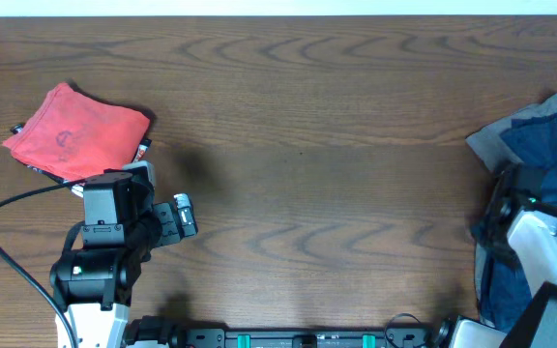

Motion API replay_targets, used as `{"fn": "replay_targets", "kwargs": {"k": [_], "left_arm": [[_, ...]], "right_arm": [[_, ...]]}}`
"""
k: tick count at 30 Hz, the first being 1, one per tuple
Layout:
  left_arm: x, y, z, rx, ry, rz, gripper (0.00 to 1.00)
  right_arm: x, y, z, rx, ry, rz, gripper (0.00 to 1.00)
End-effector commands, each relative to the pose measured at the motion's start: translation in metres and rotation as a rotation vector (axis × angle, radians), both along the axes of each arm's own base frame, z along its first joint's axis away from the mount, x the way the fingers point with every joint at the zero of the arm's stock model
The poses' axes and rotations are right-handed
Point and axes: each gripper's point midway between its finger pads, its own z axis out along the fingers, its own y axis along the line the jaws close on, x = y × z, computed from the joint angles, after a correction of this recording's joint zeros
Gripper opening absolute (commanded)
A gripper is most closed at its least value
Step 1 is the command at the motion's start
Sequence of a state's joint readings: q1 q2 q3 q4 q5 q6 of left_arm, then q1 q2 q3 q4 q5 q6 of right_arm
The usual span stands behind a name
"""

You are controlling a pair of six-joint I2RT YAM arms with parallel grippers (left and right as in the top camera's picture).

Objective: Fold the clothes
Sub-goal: 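Grasp the dark blue shorts from the right pile with the right gripper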

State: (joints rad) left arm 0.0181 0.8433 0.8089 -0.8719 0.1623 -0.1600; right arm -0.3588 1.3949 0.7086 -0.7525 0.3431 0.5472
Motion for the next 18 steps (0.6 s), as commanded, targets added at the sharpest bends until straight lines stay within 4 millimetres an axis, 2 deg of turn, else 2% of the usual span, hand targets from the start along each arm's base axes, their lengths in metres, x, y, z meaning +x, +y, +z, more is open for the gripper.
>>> {"fn": "replay_targets", "kwargs": {"k": [1, 2, 5, 7, 8, 10, 15, 18], "left_arm": [[0.002, -0.001, 0.008, -0.003, -0.021, -0.009, 0.98], [0.003, -0.001, 0.008, -0.003, -0.021, -0.009, 0.98], [0.003, -0.001, 0.008, -0.003, -0.021, -0.009, 0.98], [0.002, -0.001, 0.008, -0.003, -0.021, -0.009, 0.98], [0.003, -0.001, 0.008, -0.003, -0.021, -0.009, 0.98], [0.003, -0.001, 0.008, -0.003, -0.021, -0.009, 0.98], [0.003, -0.001, 0.008, -0.003, -0.022, -0.009, 0.98], [0.004, -0.001, 0.009, -0.003, -0.026, -0.009, 0.98]], "right_arm": [[0.083, 0.002, 0.095, 0.017, -0.308, 0.257, 0.0], [0.103, 0.009, 0.13, 0.021, -0.393, 0.377, 0.01], [0.134, 0.04, 0.22, 0.043, -0.59, 0.656, 0.01], [0.135, 0.059, 0.252, 0.067, -0.639, 0.767, 0.01], [0.133, 0.069, 0.26, 0.09, -0.644, 0.808, 0.01], [0.124, 0.098, 0.259, 0.178, -0.627, 0.905, 0.01], [0.102, 0.183, 0.233, 0.452, -0.588, 1.198, 0.01], [0.101, 0.225, 0.22, 0.546, -0.594, 1.317, 0.01]]}}
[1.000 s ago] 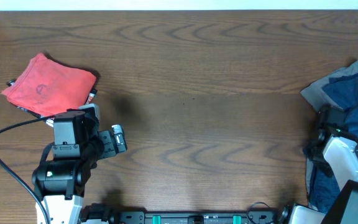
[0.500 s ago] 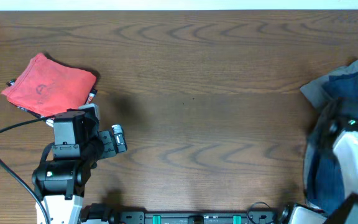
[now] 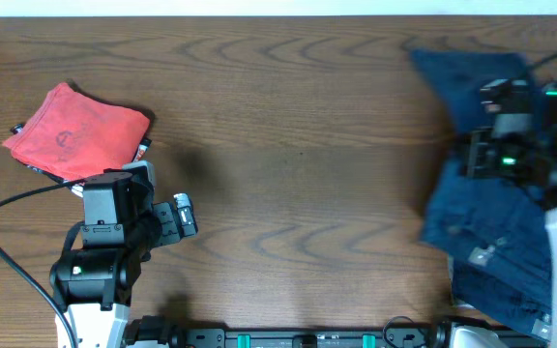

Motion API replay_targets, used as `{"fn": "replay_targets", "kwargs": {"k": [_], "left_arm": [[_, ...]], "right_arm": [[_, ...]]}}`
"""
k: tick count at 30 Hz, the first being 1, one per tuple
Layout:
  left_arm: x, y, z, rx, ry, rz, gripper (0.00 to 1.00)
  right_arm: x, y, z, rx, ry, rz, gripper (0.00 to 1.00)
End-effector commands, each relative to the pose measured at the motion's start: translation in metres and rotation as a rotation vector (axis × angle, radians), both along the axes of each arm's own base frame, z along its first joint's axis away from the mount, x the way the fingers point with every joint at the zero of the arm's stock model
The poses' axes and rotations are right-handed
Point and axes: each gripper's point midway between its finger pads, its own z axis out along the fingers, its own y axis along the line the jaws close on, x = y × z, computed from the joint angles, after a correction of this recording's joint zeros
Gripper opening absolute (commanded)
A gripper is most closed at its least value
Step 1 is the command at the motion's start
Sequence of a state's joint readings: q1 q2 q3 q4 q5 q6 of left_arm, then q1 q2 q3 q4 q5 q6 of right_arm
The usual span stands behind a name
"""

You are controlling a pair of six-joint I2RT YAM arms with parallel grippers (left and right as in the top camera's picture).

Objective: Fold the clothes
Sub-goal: 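Grasp the dark blue shorts from the right pile with the right gripper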

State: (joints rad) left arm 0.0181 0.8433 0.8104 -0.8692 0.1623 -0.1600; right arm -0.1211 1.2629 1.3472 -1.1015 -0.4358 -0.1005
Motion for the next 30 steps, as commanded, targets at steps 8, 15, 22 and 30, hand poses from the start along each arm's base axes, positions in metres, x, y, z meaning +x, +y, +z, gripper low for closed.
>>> {"fn": "replay_targets", "kwargs": {"k": [8, 15, 22, 30], "left_arm": [[0.006, -0.001, 0.01, -0.003, -0.04, -0.009, 0.98], [0.012, -0.001, 0.014, -0.014, -0.067, 0.002, 0.98], [0.02, -0.001, 0.011, -0.079, -0.052, 0.092, 0.98], [0.03, -0.048, -0.024, -0.257, 0.118, -0.03, 0.98]], "right_arm": [[0.028, 0.151, -0.031, 0.231, -0.105, 0.372, 0.01], [0.029, 0.243, -0.062, 0.251, -0.143, 0.551, 0.26], [0.064, 0.181, -0.084, 0.011, -0.108, 0.188, 0.99], [0.046, 0.026, -0.081, -0.175, 0.05, -0.298, 0.99]]}}
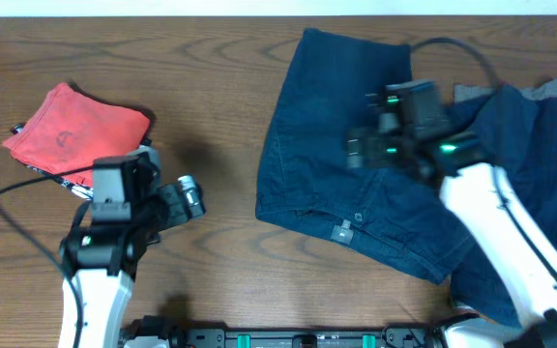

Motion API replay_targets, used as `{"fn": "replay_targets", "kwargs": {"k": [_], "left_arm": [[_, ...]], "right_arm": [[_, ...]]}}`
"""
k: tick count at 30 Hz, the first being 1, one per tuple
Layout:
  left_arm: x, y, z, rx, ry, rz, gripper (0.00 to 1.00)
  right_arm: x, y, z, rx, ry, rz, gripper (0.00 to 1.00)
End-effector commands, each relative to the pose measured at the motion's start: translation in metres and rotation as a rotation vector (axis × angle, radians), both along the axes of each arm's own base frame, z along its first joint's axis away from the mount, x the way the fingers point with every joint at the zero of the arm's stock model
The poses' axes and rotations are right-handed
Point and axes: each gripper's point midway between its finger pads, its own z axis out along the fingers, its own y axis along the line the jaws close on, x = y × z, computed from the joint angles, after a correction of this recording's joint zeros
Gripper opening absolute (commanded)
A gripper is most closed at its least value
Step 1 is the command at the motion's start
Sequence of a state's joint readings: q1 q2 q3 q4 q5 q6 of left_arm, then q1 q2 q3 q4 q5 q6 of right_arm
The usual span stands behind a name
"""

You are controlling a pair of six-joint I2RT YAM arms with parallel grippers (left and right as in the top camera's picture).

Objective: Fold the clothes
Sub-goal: 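Grasp the dark blue shorts from the right pile with the right gripper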

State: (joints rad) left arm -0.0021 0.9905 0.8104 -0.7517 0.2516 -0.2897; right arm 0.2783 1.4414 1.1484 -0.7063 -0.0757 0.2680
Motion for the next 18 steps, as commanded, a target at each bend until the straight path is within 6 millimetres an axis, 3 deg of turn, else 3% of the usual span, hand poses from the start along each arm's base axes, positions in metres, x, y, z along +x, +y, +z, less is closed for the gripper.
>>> {"fn": "replay_targets", "kwargs": {"k": [1, 3, 8, 14, 17, 18], "left_arm": [[0.003, -0.036, -0.014, -0.139, 0.087, -0.099, 0.98], [0.006, -0.055, -0.029, -0.187, 0.146, -0.155, 0.98], [0.006, -0.094, -0.067, -0.268, 0.304, -0.195, 0.98], [0.005, -0.128, -0.114, -0.267, 0.428, -0.218, 0.98], [0.007, -0.142, -0.13, -0.258, 0.432, -0.259, 0.82], [0.007, -0.145, -0.133, -0.257, 0.431, -0.267, 0.73]], "right_arm": [[-0.006, -0.066, 0.012, -0.076, 0.003, -0.233, 0.99], [-0.019, -0.093, 0.007, -0.093, 0.065, -0.302, 0.99], [-0.042, -0.137, -0.005, -0.105, 0.173, -0.431, 0.99], [-0.049, -0.154, -0.007, -0.101, 0.202, -0.486, 0.99], [-0.049, -0.154, -0.007, -0.104, 0.203, -0.481, 0.99], [-0.05, -0.154, -0.007, -0.106, 0.203, -0.48, 0.99]]}}
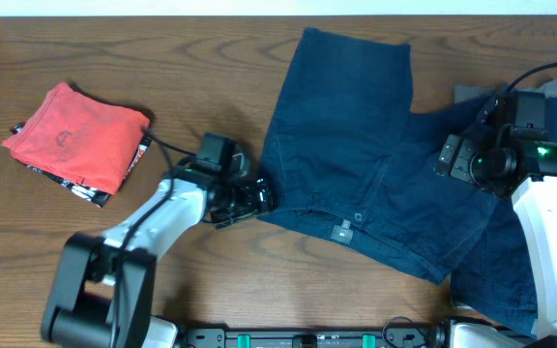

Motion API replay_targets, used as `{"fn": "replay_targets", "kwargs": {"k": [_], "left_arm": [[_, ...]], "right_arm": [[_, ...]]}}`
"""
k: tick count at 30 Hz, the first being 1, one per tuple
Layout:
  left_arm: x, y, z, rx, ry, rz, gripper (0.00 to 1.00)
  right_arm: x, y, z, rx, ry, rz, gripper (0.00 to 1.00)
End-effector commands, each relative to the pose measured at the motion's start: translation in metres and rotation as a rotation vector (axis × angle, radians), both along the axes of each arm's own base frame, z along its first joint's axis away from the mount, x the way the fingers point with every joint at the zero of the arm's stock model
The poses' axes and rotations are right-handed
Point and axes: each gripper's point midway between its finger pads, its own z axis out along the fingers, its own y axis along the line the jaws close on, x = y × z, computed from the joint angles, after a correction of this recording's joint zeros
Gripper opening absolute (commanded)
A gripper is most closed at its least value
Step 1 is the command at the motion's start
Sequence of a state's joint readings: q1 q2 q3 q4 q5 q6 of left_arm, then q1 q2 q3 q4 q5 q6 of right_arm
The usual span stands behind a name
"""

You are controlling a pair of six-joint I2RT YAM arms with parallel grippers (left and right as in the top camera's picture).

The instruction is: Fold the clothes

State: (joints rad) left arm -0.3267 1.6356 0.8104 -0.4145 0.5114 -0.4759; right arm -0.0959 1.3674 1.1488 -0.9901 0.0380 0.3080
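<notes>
Dark blue denim shorts (341, 135) lie spread flat across the middle of the table, waistband toward the near edge. My left gripper (261, 197) reaches in from the left, its fingertips open at the waistband's left corner. My right gripper (450, 159) hovers over the right part of the shorts; the overhead view does not show whether its fingers are open or shut. A heap of more blue clothes (511, 271) lies at the right under the right arm.
A folded red garment (75, 130) rests on a patterned folded piece at the far left. A grey garment peeks out at the right edge. Each arm trails a black cable.
My left gripper has moved right from beside the red garment to the shorts' left edge. My right gripper has moved right from the middle of the shorts. The shorts lie where they were.
At first the table's middle was bare, with the clothes heaped at the right under my right arm. Then the right arm held blue denim up at the far right. Later the shorts lay spread in the middle under that gripper. Now both grippers are at opposite sides of them.
</notes>
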Motion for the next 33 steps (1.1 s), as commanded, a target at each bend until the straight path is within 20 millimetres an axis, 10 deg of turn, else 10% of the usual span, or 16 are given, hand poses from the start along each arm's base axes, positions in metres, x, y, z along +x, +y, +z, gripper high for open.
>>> {"fn": "replay_targets", "kwargs": {"k": [1, 4, 11, 17, 18, 20, 22, 33], "left_arm": [[0.0, -0.011, -0.008, -0.012, 0.015, -0.015, 0.61], [0.005, -0.011, -0.008, -0.013, -0.014, -0.03, 0.06], [0.055, 0.056, 0.033, 0.166, -0.193, 0.048, 0.06], [0.141, 0.147, 0.146, 0.26, -0.475, 0.312, 0.06], [0.149, 0.159, 0.16, 0.261, -0.507, 0.345, 0.17], [0.154, 0.172, 0.172, 0.262, -0.525, 0.389, 0.72], [0.146, 0.175, 0.166, 0.251, -0.477, 0.393, 0.98], [0.0, 0.093, 0.089, 0.139, 0.164, 0.174, 0.98]], "right_arm": [[-0.001, -0.004, 0.001, -0.007, 0.0, -0.013, 0.99], [-0.001, -0.004, 0.001, -0.007, 0.003, -0.013, 0.99], [-0.003, -0.006, 0.0, -0.017, 0.012, -0.013, 0.99], [-0.004, -0.006, 0.0, -0.018, 0.015, -0.006, 0.99], [-0.004, -0.006, 0.0, -0.018, 0.017, -0.006, 0.99], [-0.005, -0.005, -0.001, -0.022, 0.021, 0.005, 0.99], [-0.006, -0.004, -0.001, -0.024, 0.025, 0.038, 0.99], [-0.004, -0.002, -0.013, -0.018, 0.066, 0.072, 0.99]]}}
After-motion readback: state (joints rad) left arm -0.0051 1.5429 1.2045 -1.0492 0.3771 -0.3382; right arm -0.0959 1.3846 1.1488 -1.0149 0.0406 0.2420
